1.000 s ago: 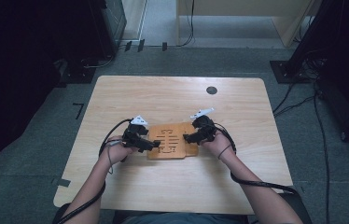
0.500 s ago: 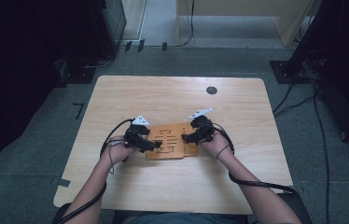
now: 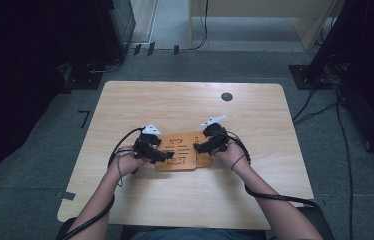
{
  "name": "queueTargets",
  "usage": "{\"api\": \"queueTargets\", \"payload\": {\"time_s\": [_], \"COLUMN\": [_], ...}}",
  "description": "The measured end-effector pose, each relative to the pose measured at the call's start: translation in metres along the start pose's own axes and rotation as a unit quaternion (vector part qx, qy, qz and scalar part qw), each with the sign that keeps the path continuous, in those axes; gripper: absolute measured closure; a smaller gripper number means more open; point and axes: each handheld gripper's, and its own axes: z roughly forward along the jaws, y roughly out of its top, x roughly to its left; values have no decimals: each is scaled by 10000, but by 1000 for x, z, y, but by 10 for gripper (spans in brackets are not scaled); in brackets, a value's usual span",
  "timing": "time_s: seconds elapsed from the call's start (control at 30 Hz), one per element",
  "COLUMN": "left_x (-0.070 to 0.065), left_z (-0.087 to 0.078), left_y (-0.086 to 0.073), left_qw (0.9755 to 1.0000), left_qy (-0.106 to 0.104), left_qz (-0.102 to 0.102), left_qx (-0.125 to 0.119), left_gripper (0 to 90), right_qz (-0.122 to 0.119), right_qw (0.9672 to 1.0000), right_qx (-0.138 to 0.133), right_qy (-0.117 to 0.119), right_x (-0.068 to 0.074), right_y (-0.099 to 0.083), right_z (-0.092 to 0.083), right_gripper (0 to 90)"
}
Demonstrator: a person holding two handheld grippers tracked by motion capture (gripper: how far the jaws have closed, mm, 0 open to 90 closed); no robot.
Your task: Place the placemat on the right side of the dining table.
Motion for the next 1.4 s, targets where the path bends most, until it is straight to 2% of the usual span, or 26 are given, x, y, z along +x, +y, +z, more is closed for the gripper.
{"api": "queueTargets", "payload": {"time_s": [0.1,0.17,0.2,0.37,0.7,0.97,1.13,1.4], "left_x": [1,1,1,2,2,1,1,0], "left_z": [0,1,2,2,2,2,2,2], "left_y": [-1,-1,-2,-3,-3,-3,-3,-2], "left_qw": [10000,10000,10000,9999,9999,9999,9999,9998], "left_qy": [-13,-5,-2,-37,-32,-46,-62,-82], "left_qz": [-17,-23,-26,-102,-105,-117,-122,-146], "left_qx": [-5,53,88,43,43,59,69,56], "left_gripper": [157,157,157,157,157,156,156,156], "right_qz": [31,-39,-52,-43,79,28,-20,31], "right_qw": [10000,10000,9999,9997,9995,9990,9987,9978], "right_qx": [-28,-64,-104,-163,-29,142,156,206], "right_qy": [4,23,97,184,291,419,487,630], "right_x": [2,3,4,6,11,18,22,28], "right_y": [2,4,6,9,10,10,10,11], "right_z": [-3,-5,-7,-10,-9,-3,0,4], "right_gripper": [155,155,155,154,155,166,174,224]}}
